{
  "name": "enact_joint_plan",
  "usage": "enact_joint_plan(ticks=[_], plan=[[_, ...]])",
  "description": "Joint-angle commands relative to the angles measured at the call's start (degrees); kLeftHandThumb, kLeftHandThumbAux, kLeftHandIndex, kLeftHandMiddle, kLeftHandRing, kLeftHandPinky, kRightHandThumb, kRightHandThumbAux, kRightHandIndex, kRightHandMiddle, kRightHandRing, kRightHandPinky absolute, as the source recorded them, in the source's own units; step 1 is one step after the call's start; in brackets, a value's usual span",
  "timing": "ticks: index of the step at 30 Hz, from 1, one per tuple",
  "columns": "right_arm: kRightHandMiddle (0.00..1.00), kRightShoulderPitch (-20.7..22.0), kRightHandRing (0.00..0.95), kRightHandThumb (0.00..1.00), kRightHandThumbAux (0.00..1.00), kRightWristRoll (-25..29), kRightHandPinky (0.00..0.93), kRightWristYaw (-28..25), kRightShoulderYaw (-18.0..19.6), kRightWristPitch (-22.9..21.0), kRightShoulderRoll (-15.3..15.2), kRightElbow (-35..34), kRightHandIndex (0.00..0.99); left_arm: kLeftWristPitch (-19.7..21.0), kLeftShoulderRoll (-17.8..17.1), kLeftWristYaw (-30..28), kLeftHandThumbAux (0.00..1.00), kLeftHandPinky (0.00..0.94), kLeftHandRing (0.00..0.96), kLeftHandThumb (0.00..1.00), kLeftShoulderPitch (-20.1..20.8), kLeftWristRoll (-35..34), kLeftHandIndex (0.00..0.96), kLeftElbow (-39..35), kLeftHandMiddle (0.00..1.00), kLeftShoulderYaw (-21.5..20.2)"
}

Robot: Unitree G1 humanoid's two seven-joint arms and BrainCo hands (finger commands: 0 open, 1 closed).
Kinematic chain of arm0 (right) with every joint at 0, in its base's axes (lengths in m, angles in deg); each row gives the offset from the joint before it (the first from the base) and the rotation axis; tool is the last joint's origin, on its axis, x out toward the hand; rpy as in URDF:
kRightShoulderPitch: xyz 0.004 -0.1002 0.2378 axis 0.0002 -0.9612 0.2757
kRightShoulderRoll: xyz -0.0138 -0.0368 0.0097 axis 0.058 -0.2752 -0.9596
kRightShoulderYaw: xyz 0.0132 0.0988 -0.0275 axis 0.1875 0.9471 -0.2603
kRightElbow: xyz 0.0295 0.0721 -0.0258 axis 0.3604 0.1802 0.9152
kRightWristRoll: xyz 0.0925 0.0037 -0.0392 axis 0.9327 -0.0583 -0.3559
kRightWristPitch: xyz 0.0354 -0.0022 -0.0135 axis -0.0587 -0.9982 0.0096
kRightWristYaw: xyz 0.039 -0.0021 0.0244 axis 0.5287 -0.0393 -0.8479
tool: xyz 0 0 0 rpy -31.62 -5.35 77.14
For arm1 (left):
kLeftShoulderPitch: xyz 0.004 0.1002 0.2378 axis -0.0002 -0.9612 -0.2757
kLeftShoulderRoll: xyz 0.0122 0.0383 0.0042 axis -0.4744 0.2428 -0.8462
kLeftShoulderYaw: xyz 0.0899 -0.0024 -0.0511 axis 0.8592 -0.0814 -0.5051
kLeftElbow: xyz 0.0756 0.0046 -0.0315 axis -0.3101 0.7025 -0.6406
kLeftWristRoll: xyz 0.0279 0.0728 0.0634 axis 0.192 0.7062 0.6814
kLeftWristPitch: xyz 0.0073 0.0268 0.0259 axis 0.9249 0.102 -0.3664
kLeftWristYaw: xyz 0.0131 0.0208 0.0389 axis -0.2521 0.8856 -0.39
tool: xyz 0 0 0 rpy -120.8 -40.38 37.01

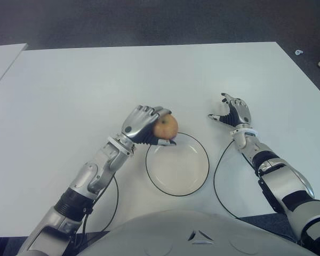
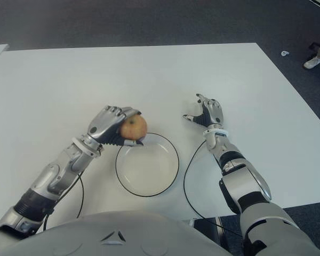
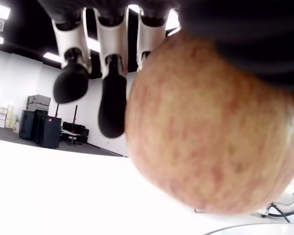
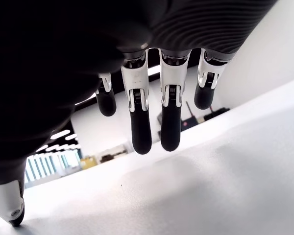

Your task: Put the apples into the plate.

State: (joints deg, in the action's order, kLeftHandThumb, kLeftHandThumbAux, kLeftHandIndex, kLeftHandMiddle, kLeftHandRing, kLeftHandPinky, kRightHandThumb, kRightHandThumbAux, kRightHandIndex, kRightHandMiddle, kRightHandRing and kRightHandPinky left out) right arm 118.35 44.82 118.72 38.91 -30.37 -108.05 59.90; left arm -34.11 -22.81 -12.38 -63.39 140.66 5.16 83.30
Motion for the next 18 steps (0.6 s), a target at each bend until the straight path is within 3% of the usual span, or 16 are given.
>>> enact_joint_plan(ticks=[1,5,18], plan=[[0.309,-6.77,0.284,0.35,0.603,-1.99,0.034,-3.03,-2.56,-2.86,6.46,3.78,0.113,-1.19,1.2,0.18,0.666,0.748,0.793,0.845,0.1,0.57,0.411,2.42,0.525,1.7],[0.284,-5.7,0.243,0.335,0.599,-2.01,0.026,-4.79,-2.73,-5.02,8.83,4.9,0.115,-1.53,1.58,0.46,0.666,0.737,0.78,0.845,-0.05,0.86,0.412,2.69,0.521,2.29],[0.288,-6.09,0.234,0.361,0.579,-1.09,0.069,-4.65,-1.73,-3.61,8.08,5.02,0.126,0.76,2.91,-2.84,0.666,0.699,0.737,0.844,-4.21,0.93,0.416,-0.73,0.511,3.54]])
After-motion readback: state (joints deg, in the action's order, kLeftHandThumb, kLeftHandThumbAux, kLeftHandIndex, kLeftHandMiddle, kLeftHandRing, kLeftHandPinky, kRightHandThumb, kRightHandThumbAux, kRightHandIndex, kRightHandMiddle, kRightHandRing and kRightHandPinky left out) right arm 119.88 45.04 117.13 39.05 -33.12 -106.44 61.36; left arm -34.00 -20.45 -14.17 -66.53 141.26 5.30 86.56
